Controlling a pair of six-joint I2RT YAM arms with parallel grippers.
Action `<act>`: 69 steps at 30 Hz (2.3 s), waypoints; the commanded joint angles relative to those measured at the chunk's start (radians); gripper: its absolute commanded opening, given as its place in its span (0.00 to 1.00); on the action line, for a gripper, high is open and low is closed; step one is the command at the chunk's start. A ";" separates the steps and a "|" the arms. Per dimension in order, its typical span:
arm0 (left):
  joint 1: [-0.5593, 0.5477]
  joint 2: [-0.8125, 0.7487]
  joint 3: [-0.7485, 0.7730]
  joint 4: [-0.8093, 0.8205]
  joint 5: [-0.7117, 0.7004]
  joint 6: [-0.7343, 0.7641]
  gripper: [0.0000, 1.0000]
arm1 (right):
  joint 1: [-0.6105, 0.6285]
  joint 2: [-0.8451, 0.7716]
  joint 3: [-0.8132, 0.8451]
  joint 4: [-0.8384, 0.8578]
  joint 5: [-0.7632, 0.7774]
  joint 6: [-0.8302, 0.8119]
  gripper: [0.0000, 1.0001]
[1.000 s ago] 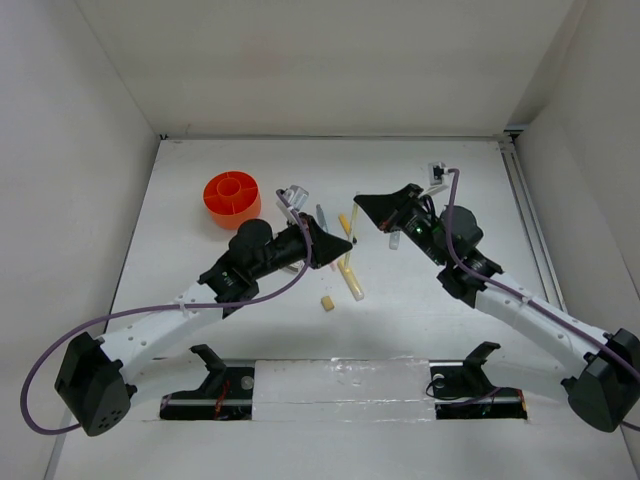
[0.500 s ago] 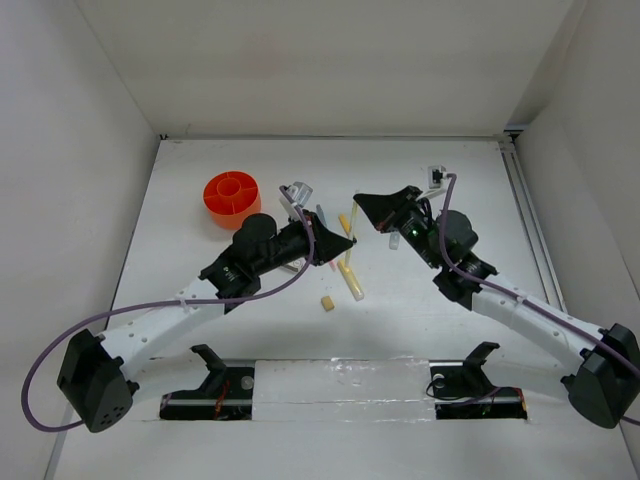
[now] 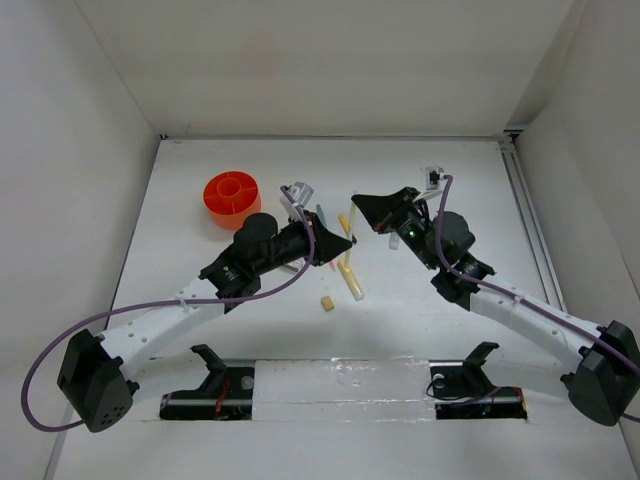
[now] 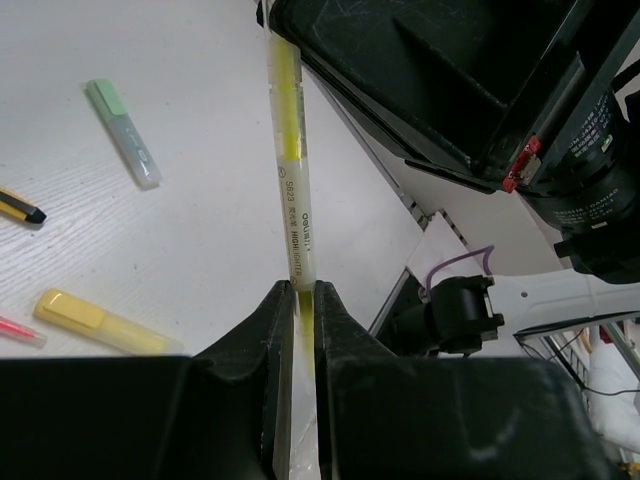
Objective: Sort the stationery into containers
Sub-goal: Close the pen cap on the pen, then place the pen in the storage box.
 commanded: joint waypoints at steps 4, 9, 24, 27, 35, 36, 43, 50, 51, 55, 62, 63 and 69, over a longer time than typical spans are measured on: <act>0.006 -0.021 0.096 0.207 -0.060 0.046 0.00 | 0.040 0.016 -0.008 -0.098 -0.083 -0.024 0.00; 0.006 -0.011 0.064 0.216 -0.051 0.046 0.00 | 0.031 0.016 0.026 -0.098 -0.114 -0.024 0.21; 0.006 0.036 -0.040 0.261 -0.138 0.064 0.00 | -0.084 0.035 0.107 -0.051 -0.226 -0.015 0.79; 0.006 0.074 -0.040 0.251 -0.215 0.100 0.00 | -0.095 0.007 0.119 -0.038 -0.258 -0.059 0.98; 0.006 0.134 -0.004 0.265 -0.554 0.247 0.00 | -0.181 -0.073 0.118 -0.038 -0.358 -0.145 1.00; 0.015 0.152 0.006 0.277 -0.592 0.273 0.00 | -0.190 -0.098 0.096 -0.047 -0.369 -0.164 1.00; 0.265 0.211 0.050 0.365 -0.537 0.446 0.00 | -0.244 -0.165 -0.006 -0.058 -0.422 -0.185 1.00; 0.414 0.366 0.227 0.233 -0.489 0.635 0.00 | -0.265 -0.206 -0.054 -0.110 -0.445 -0.242 1.00; 0.426 0.377 0.227 0.233 -0.514 0.653 0.00 | -0.265 -0.206 -0.054 -0.110 -0.445 -0.259 1.00; 0.511 0.403 0.247 0.199 -0.395 0.709 0.00 | -0.274 -0.228 -0.063 -0.123 -0.456 -0.279 1.00; 0.567 0.449 0.279 0.134 -0.272 0.853 0.00 | -0.241 -0.267 -0.063 -0.172 -0.424 -0.326 1.00; 0.581 0.458 0.305 0.117 -0.251 0.862 0.00 | -0.241 -0.267 -0.063 -0.172 -0.413 -0.335 1.00; 0.618 0.489 0.291 0.081 -0.143 0.876 0.00 | -0.231 -0.289 -0.063 -0.181 -0.392 -0.345 1.00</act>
